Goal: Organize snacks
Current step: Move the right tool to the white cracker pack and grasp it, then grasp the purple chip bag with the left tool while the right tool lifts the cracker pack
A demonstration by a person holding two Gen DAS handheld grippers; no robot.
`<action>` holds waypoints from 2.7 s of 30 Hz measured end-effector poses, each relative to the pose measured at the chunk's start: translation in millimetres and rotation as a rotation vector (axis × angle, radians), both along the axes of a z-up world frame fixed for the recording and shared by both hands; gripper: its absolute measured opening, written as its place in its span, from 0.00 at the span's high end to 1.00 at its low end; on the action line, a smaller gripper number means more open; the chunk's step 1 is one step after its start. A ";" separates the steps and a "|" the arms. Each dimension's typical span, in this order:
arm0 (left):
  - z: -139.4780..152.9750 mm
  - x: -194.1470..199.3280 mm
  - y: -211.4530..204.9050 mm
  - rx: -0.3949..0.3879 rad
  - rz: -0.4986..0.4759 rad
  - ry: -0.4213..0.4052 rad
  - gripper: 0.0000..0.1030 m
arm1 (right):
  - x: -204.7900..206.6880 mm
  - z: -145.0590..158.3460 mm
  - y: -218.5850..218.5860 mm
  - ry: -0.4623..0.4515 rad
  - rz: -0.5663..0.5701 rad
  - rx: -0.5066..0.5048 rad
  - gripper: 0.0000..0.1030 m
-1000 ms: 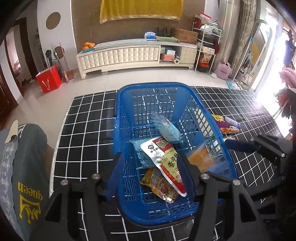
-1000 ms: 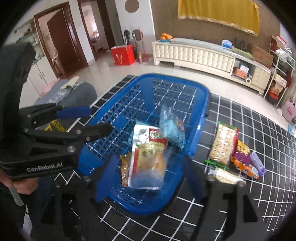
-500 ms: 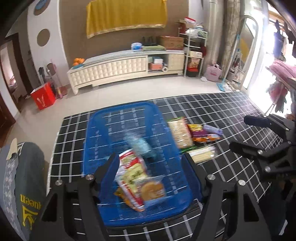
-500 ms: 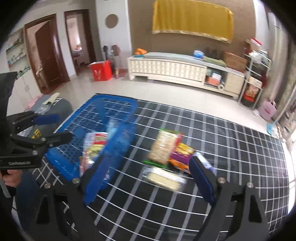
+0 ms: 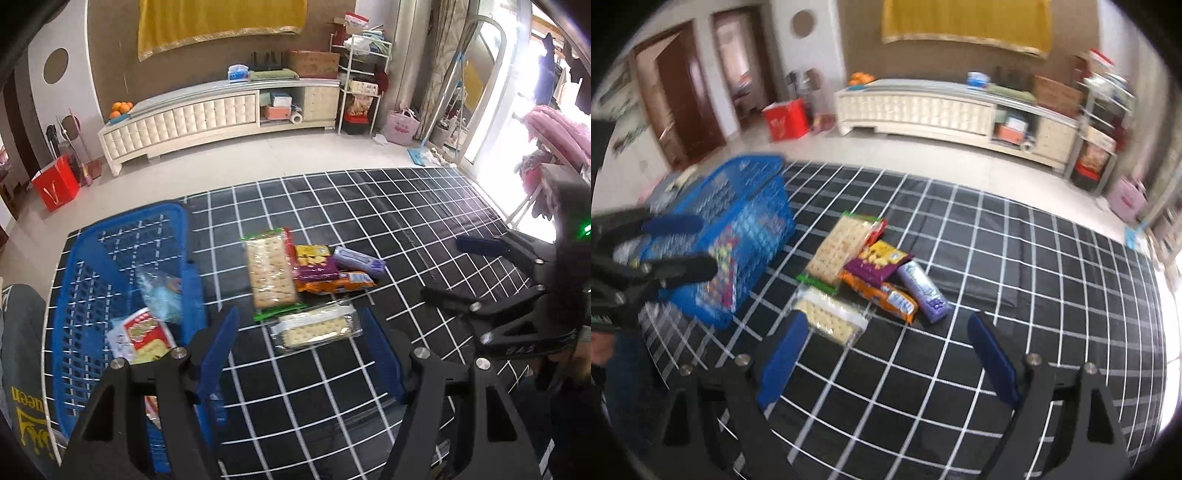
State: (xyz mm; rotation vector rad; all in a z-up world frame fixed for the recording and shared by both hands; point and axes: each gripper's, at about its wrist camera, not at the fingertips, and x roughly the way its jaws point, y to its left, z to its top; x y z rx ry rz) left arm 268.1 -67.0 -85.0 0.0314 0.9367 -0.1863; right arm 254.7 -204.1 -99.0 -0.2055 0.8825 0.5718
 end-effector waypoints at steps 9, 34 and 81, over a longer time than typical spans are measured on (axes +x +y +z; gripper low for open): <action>-23.8 -5.9 -8.2 0.125 -0.020 0.024 0.35 | 5.4 -45.4 46.4 0.013 0.315 -0.100 0.12; -41.8 14.6 8.5 0.216 0.003 0.079 0.35 | 26.1 -109.5 95.9 0.095 0.522 -0.165 0.50; -132.9 158.2 -70.9 0.190 0.022 0.344 0.57 | 36.8 -48.9 -71.9 0.072 -0.049 0.141 0.50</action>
